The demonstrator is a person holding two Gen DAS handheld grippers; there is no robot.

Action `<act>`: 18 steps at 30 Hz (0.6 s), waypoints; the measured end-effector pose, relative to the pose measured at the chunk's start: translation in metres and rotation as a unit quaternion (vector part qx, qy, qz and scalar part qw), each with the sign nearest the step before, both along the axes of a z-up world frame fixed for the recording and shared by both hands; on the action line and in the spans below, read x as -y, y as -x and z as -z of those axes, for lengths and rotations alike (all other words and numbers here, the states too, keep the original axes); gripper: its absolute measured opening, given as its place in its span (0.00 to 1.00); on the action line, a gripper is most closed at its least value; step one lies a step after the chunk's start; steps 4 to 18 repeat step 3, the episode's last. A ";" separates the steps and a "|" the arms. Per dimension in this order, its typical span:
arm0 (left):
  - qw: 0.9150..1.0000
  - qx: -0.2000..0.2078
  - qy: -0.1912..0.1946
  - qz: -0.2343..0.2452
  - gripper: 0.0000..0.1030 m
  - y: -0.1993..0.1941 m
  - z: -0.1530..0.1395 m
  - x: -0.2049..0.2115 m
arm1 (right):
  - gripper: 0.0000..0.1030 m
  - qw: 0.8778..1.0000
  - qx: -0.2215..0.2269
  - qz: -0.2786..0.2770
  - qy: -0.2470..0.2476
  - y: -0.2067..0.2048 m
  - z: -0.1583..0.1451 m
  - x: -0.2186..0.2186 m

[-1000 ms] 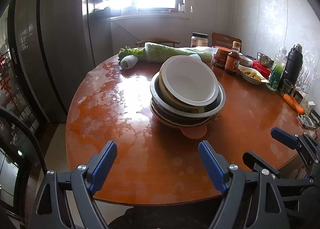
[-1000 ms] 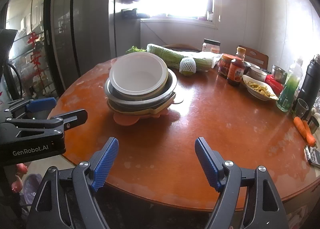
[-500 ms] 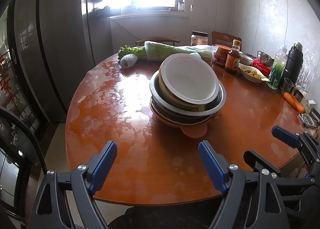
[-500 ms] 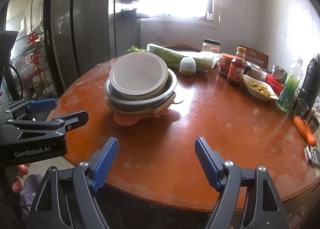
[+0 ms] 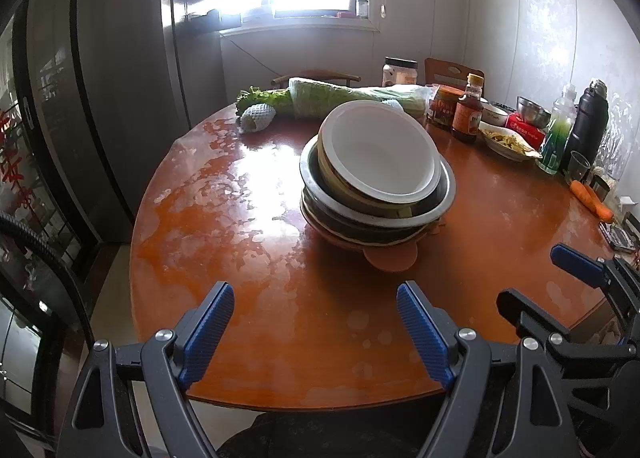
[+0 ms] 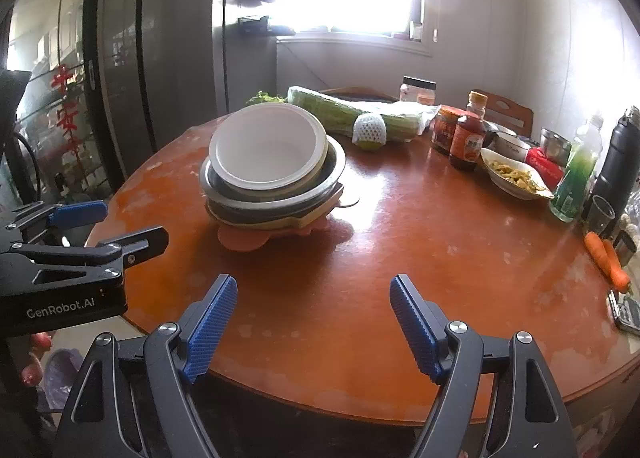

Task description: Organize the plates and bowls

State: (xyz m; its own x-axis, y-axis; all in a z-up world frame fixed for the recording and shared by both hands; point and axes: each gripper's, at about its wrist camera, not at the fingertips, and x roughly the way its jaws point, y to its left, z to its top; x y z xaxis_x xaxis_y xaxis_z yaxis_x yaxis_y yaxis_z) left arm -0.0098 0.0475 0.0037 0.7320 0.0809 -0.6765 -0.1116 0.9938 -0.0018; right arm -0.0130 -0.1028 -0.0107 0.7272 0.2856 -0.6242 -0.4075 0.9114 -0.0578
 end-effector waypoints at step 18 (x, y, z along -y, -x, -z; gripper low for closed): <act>1.000 0.000 0.002 0.001 0.81 0.000 0.000 -0.001 | 0.78 1.000 -0.001 0.001 0.000 -0.003 0.000 0.003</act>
